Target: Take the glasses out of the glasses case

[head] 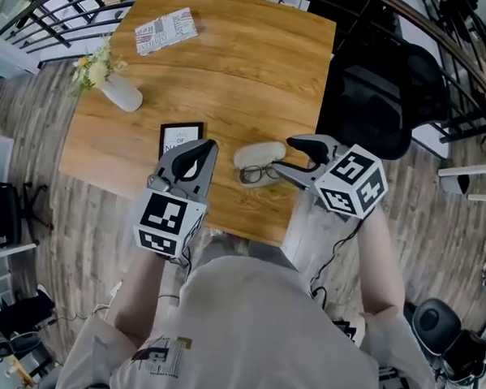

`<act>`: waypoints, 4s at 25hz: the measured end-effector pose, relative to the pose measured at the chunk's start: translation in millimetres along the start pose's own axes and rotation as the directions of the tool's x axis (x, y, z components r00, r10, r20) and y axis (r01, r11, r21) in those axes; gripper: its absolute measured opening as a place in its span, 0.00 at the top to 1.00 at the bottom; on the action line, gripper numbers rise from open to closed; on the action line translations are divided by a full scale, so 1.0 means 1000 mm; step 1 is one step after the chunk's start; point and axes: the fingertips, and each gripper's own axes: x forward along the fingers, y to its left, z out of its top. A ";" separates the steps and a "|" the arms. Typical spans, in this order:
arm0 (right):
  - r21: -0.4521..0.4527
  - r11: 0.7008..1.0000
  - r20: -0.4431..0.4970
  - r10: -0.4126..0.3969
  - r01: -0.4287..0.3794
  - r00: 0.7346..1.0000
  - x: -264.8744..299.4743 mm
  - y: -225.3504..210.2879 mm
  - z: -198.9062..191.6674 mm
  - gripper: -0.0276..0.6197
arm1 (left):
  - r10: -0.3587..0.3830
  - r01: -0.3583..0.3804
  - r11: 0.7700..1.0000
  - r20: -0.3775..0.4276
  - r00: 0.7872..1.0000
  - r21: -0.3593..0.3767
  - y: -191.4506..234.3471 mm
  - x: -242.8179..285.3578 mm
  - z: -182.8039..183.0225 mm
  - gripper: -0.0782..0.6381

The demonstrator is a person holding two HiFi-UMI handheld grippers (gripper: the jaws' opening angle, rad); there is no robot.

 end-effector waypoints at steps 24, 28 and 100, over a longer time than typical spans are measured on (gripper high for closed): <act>0.047 0.974 -0.543 0.211 -0.222 0.813 0.168 -0.048 -0.167 0.59 | -0.128 0.096 0.987 -0.261 0.957 -0.131 0.009 0.077 -0.148 0.87; -0.003 0.972 -0.627 0.180 -0.233 0.758 0.176 -0.051 -0.193 0.61 | -0.152 0.109 0.980 -0.274 0.950 -0.166 0.006 0.080 -0.160 0.87; 0.059 0.833 0.714 -0.420 0.549 0.560 -0.212 0.115 0.191 0.86 | 0.117 -0.217 0.950 0.388 0.914 0.226 0.055 -0.151 0.173 0.87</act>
